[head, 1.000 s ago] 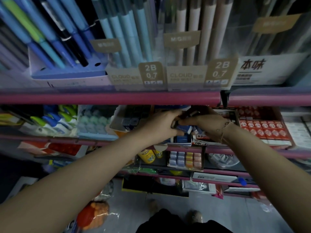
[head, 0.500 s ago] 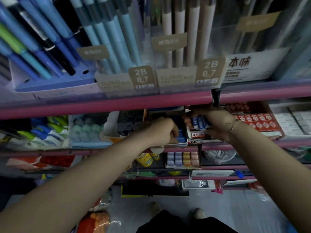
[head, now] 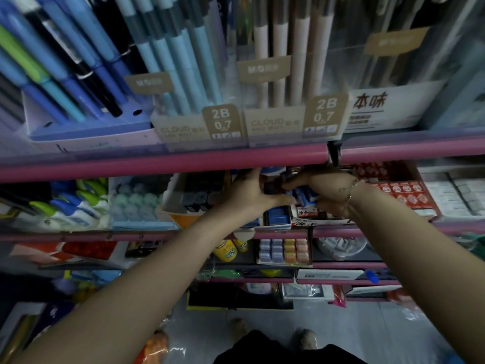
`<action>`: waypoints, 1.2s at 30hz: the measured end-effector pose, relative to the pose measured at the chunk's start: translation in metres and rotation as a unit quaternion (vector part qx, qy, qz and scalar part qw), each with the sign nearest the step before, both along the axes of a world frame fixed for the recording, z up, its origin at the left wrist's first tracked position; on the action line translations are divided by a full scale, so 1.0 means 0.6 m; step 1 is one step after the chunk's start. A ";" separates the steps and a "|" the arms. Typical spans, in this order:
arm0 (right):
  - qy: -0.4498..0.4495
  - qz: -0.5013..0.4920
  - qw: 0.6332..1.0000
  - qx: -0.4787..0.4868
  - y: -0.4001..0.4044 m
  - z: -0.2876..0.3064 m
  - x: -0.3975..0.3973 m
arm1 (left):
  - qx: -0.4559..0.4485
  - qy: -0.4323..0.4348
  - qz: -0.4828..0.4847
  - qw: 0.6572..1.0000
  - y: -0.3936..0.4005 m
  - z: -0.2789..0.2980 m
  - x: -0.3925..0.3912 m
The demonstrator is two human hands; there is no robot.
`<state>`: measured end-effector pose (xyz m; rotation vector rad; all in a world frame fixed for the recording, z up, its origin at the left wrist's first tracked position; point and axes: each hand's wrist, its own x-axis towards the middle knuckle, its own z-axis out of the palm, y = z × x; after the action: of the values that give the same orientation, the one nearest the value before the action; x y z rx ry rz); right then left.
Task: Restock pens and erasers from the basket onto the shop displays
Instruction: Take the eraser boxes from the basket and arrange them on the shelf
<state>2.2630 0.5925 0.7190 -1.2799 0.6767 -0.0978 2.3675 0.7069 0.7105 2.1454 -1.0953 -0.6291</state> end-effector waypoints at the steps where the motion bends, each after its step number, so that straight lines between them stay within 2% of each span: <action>1: 0.014 0.023 1.000 0.001 0.001 -0.001 -0.001 | -0.013 0.008 -0.017 1.000 0.001 0.001 -0.001; 4: -0.003 0.050 0.994 0.093 0.000 -0.003 -0.006 | -0.049 0.060 -0.058 0.995 0.004 0.006 -0.005; 7: -0.060 -0.040 0.986 0.147 -0.007 -0.010 -0.007 | -0.067 0.037 -0.015 0.997 0.002 -0.002 0.001; 10: -0.088 -0.113 0.986 0.089 -0.016 -0.013 -0.013 | -0.031 0.005 0.027 0.999 0.002 -0.010 0.014; 13: -0.065 -0.096 0.993 0.024 -0.019 -0.007 -0.024 | 0.032 -0.035 0.000 0.999 -0.001 -0.012 0.029; 16: -0.027 -0.087 0.996 -0.015 -0.020 -0.005 -0.028 | 0.069 -0.020 -0.030 0.997 -0.013 -0.007 0.039; 21: -0.027 -0.095 0.995 -0.009 -0.014 -0.008 -0.031 | 0.115 0.024 -0.070 0.991 -0.039 -0.014 0.028; 26: -0.029 -0.103 0.994 0.016 -0.018 -0.003 -0.034 | 0.142 -0.028 -0.090 0.985 -0.028 -0.031 0.022; 30: -0.022 -0.101 0.994 0.021 -0.022 -0.001 -0.034 | 0.157 -0.107 -0.121 0.974 -0.017 -0.033 0.023; 33: -0.018 -0.094 0.995 0.019 -0.022 -0.004 -0.030 | 0.158 -0.083 -0.132 0.975 -0.014 -0.036 0.023; 36: -0.029 -0.082 0.994 0.064 -0.018 -0.007 -0.025 | 0.140 -0.057 -0.118 0.981 -0.014 -0.037 0.018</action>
<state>2.2479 0.5814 0.7149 -1.0929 0.7267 -0.2218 2.3784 0.6983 0.6882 2.3308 -1.4113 -0.8176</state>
